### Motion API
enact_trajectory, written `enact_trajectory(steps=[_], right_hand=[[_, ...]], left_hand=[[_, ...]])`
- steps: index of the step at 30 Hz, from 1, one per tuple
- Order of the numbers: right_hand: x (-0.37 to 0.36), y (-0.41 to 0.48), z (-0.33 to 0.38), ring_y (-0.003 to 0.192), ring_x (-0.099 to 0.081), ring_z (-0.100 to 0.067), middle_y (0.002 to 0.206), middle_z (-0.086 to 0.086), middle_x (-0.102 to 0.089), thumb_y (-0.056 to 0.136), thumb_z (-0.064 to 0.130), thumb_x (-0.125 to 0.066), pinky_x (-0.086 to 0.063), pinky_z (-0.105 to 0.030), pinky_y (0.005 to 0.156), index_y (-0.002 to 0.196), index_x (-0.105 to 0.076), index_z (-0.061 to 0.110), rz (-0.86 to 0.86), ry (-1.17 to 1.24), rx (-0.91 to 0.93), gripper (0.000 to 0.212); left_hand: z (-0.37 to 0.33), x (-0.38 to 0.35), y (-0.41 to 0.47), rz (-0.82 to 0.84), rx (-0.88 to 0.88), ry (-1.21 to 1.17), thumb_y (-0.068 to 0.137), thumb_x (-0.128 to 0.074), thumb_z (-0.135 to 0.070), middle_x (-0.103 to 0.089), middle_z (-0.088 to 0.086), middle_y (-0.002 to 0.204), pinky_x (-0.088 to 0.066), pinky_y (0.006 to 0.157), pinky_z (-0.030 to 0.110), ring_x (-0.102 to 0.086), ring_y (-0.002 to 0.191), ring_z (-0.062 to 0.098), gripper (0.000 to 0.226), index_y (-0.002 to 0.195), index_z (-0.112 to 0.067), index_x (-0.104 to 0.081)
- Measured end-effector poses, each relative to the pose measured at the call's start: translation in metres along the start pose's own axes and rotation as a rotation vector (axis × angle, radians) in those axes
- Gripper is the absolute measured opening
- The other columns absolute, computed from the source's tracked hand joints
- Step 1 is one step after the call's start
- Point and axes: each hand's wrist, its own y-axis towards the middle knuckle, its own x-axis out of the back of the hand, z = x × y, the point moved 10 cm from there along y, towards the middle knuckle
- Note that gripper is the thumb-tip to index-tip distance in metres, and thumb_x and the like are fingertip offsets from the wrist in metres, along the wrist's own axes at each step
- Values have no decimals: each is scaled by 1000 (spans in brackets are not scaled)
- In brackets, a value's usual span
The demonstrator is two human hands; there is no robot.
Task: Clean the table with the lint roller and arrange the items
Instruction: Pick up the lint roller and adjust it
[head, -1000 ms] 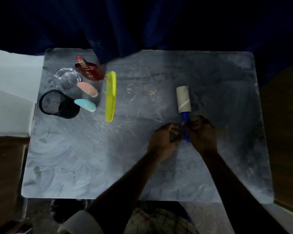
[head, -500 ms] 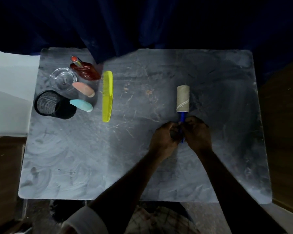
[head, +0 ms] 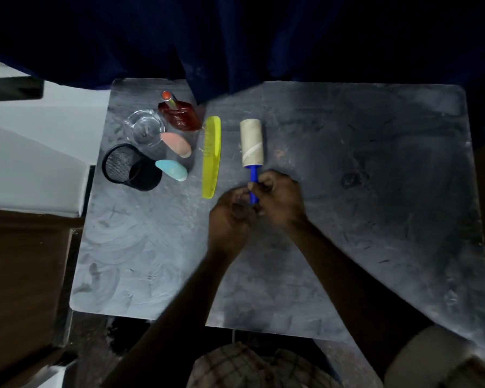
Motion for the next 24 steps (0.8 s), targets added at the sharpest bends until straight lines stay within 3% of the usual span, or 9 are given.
enact_trajectory(steps=[4,7,11,18,24], right_hand=[[-25,16,20,79,-74,-28,84,-9,-77,90,34,-70,-61,-47,76,89,-72,12,-17,-97,-19,23],[-32,23,22,91,-74,-29,93,-11,-78,91,34,-69,-59,-45,83,94,-73,10,-38,-156,-61,24],[-38,23,28,97,-73,-26,102,-10,-78,94,36,-65,-56,-35,85,100,-75,10,-56,-339,-47,28],[-38,17,31,97,-73,-26,101,-11,-78,95,36,-64,-54,-33,84,101,-76,9,-113,-365,-89,30],[-32,9,34,102,-72,-29,109,-11,-76,92,42,-68,-56,-34,86,110,-72,9,-177,-349,-117,38]], left_hand=[[24,17,21,31,56,-21,95,-66,8,-80,10,111,-61,94,51,-77,103,31,28,115,-8,-78],[33,16,33,120,108,-73,90,-70,-3,-80,16,116,-61,96,58,-76,108,39,36,125,-8,-76],[44,15,36,170,155,-84,93,-69,-4,-82,13,110,-63,91,59,-78,101,38,33,124,-13,-76],[42,21,39,237,143,-52,96,-74,-10,-79,8,119,-65,90,56,-77,103,31,38,133,-16,-71],[45,22,42,306,125,1,96,-77,-13,-75,8,134,-58,108,50,-71,124,25,45,140,-15,-67]])
